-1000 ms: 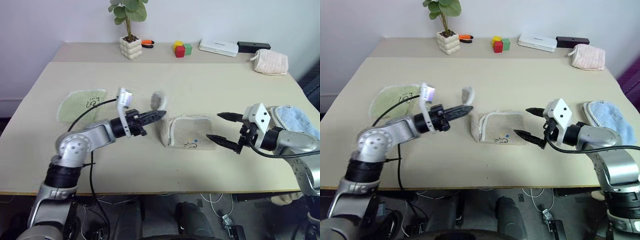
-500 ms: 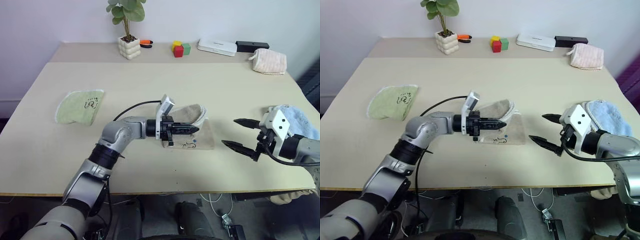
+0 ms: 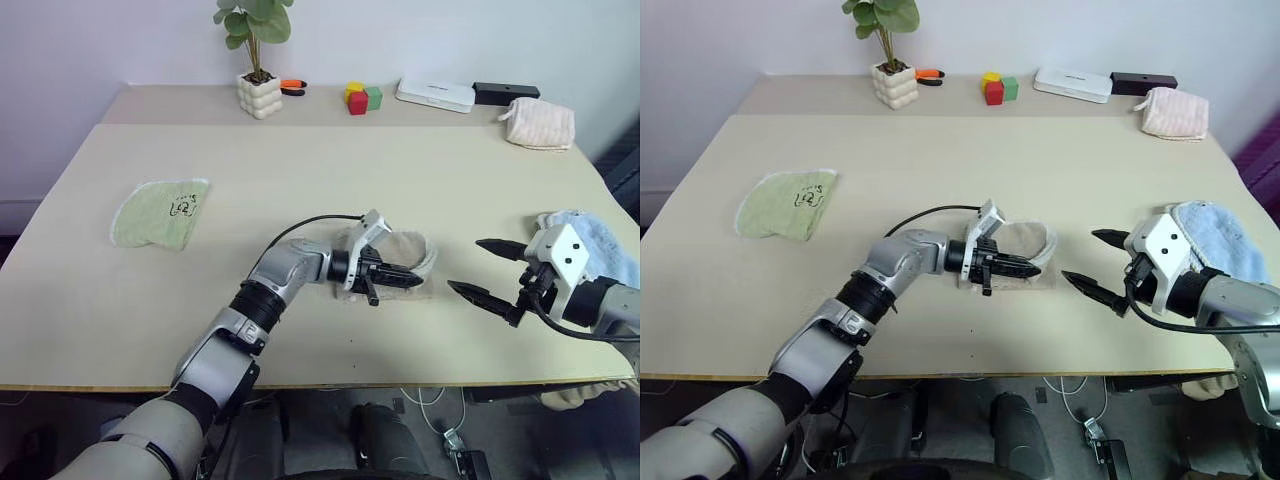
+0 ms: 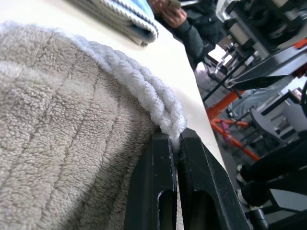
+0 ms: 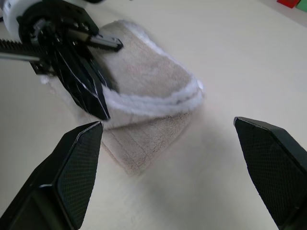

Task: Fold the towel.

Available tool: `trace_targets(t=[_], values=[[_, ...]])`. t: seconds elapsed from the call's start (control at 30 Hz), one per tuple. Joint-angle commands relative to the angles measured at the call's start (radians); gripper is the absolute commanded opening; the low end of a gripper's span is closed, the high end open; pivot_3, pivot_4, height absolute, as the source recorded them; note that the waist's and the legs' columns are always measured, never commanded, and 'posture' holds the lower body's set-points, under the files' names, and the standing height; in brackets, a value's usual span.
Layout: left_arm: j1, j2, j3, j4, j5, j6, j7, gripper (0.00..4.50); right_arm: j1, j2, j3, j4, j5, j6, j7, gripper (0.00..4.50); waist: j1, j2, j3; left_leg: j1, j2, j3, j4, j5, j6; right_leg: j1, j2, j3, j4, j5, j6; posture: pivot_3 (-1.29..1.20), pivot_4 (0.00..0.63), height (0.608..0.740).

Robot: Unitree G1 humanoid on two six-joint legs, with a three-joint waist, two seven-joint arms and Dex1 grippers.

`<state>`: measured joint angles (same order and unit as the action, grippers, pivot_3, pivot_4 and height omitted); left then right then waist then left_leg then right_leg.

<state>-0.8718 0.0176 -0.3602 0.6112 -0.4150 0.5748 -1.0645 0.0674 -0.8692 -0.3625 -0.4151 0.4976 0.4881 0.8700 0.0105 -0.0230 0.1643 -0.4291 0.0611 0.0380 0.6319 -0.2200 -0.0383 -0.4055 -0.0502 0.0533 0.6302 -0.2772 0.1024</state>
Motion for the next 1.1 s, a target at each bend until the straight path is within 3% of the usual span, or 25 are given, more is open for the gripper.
trace_targets(t=[0.03,0.23,0.37,0.6,0.7,0.93,1.1], values=[[-0.031,-0.023,0.042,0.018,0.037,-0.054,0.02,1.47,-0.009,0.007,-0.023,-0.035,0.019,-0.002,-0.009,4.5,-0.001,0.0,0.0,0.0,0.0,0.0,0.0,0.0,0.0,0.0,0.0,0.0,0.0,0.0,0.0,0.0,0.15,0.74],[-0.024,-0.029,0.087,0.002,0.043,-0.038,0.025,4.46,-0.047,0.006,0.0,-0.014,0.014,-0.008,-0.005,4.5,-0.001,0.0,0.0,0.0,0.0,-0.003,0.0,0.0,0.0,0.0,0.002,0.0,0.001,0.0,0.0,0.0,0.15,0.74],[-0.01,-0.024,0.131,-0.093,0.007,-0.016,0.01,4.46,-0.119,0.032,0.018,-0.002,0.03,0.003,-0.031,4.5,-0.001,0.0,0.0,0.0,0.0,-0.004,0.0,0.0,0.0,0.0,0.002,-0.001,0.001,0.0,0.0,0.0,0.15,0.74],[0.034,0.019,0.317,-0.372,-0.143,0.115,0.12,4.46,-0.311,0.293,0.058,0.002,0.075,0.036,-0.292,4.5,-0.007,0.001,0.0,0.001,0.002,-0.006,-0.001,0.0,0.0,0.0,0.004,-0.002,0.003,0.002,0.004,0.0,0.15,0.74],[0.062,0.037,0.385,-0.409,-0.183,0.179,0.198,3.6,-0.342,0.395,0.122,-0.015,0.045,0.054,-0.392,3.61,-0.006,0.003,-0.001,0.001,0.002,-0.006,-0.001,0.0,0.0,0.0,0.005,-0.002,0.005,0.002,0.005,0.0,0.15,0.74],[0.201,-0.002,0.416,-0.456,-0.154,0.142,0.387,0.02,-0.381,0.694,0.278,-0.008,-0.125,0.007,-0.718,0.07,-0.002,0.003,-0.001,0.001,0.002,-0.006,0.0,0.0,0.0,-0.001,0.005,-0.002,0.008,0.002,0.005,0.0,0.15,0.74],[0.267,-0.054,0.405,-0.478,-0.122,0.086,0.488,0.02,-0.312,0.796,0.32,0.03,-0.175,-0.019,-0.789,0.07,0.001,0.003,-0.001,0.001,0.002,-0.006,0.001,0.001,-0.001,0.0,0.004,-0.002,0.008,0.002,0.005,0.0,0.15,0.74]])
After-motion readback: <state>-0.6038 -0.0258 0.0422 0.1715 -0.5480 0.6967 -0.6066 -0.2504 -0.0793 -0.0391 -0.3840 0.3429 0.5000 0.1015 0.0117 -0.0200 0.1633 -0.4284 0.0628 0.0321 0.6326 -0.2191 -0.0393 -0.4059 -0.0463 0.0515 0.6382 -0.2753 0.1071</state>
